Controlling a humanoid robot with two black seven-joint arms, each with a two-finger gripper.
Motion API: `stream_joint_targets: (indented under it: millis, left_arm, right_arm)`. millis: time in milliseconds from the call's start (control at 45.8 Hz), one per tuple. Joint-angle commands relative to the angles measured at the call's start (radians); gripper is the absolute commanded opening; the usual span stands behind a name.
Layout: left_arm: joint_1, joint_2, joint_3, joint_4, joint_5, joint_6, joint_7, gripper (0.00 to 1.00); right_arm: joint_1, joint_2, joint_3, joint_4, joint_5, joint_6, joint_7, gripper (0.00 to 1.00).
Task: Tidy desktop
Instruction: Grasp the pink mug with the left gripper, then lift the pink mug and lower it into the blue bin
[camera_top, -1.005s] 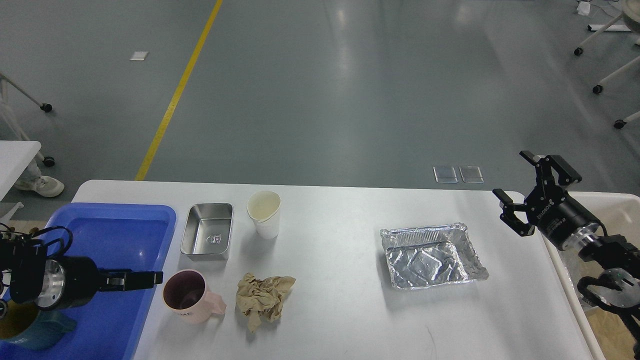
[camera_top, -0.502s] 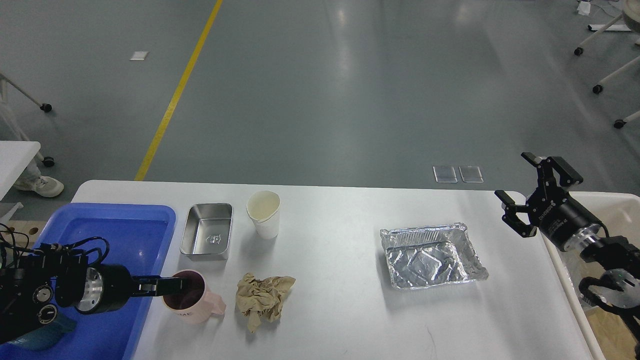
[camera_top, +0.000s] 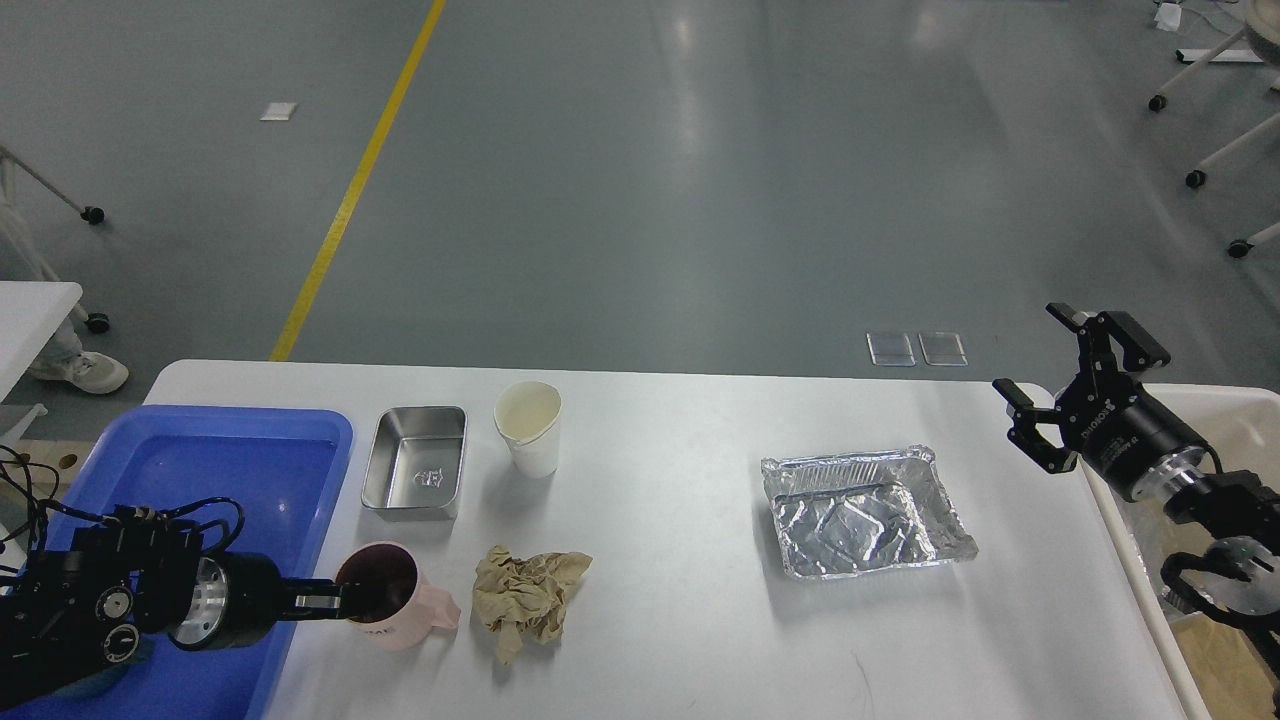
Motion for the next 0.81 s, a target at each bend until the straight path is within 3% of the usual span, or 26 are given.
stream_joint_targets:
  millis: [0, 66, 393, 786]
  left_arm:
    - [-0.005, 0.0, -0.002, 0.0, 0.0, -0.033, -0.009, 0.11]
    - [-0.006, 0.005, -0.002, -0.003, 0.002, -0.042, -0.014, 0.02]
    - [-0.011, 0.075, -0.005, -0.04, 0.011, -0.054, -0.044, 0.0]
    - [-0.239, 0.422, -0.035, -0.219, -0.005, -0.221, -0.121, 0.0]
  right_arm:
    - [0.0, 0.0, 0.0, 0.0, 0.0, 0.0, 0.0, 1.0]
    - [0.0, 0.0, 0.0, 0.0, 0.0, 0.0, 0.0, 1.0]
    - [0.001, 0.003, 0.0, 0.0, 0.0, 0.0, 0.0, 1.0]
    - [0.004, 0.009, 0.0, 0.0, 0.0, -0.002, 0.0, 1.0]
